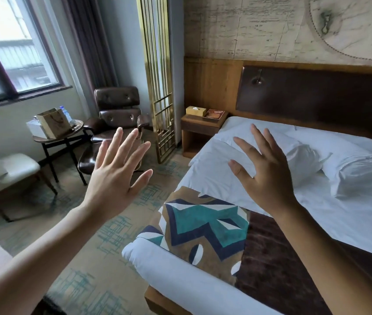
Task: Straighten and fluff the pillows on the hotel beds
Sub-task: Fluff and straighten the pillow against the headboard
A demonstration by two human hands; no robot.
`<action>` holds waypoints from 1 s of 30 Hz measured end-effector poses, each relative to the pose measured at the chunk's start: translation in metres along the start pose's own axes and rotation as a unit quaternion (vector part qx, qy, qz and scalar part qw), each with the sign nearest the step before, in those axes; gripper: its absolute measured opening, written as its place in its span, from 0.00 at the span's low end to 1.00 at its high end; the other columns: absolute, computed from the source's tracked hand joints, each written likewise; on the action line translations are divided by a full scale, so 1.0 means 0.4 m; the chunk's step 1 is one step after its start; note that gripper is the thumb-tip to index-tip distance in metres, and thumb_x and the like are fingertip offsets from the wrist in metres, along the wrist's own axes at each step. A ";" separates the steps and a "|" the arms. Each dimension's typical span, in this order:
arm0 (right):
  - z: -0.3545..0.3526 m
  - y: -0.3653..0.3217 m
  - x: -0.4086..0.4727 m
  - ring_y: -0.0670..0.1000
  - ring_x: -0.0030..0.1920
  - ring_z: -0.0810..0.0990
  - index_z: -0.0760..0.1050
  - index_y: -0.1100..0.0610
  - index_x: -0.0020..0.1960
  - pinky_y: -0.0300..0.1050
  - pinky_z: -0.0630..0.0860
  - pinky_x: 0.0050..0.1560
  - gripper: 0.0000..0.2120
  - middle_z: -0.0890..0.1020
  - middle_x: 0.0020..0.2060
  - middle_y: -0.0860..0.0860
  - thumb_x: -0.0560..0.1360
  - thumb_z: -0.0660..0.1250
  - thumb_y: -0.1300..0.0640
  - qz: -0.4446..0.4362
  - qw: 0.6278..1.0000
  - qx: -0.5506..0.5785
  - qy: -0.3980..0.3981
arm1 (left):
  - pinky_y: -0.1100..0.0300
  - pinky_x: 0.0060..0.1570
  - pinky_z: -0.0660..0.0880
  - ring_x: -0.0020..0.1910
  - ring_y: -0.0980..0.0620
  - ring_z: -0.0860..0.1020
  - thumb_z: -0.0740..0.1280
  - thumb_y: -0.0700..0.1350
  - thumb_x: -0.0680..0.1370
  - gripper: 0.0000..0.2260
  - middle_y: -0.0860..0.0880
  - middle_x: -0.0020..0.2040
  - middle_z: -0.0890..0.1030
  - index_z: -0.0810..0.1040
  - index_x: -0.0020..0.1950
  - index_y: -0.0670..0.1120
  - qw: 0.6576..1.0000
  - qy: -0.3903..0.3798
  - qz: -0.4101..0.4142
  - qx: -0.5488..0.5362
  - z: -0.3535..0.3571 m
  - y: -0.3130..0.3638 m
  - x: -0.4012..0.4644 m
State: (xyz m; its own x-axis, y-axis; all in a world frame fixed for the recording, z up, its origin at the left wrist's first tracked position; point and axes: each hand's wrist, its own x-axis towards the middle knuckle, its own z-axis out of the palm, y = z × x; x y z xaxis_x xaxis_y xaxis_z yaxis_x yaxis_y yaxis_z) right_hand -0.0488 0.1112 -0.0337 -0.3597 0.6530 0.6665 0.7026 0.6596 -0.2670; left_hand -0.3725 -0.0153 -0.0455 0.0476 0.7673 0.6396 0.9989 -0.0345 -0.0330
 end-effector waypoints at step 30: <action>0.800 -0.329 0.570 0.58 0.82 0.56 0.65 0.46 0.79 0.65 0.56 0.79 0.34 0.59 0.82 0.51 0.78 0.54 0.31 0.089 0.993 -0.068 -0.038 | 0.35 0.81 0.50 0.85 0.43 0.46 0.56 0.61 0.84 0.28 0.48 0.86 0.54 0.65 0.81 0.49 0.999 -0.006 0.012 -0.044 0.410 -1.026 0.394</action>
State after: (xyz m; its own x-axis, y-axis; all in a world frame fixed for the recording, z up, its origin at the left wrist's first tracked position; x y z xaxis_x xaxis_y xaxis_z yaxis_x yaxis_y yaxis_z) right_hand -0.4199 0.2924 -0.0695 -0.2645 0.7844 0.5610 0.8341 0.4781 -0.2752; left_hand -0.7753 0.2249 -0.0569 0.0726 0.7725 0.6309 0.9938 -0.1093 0.0195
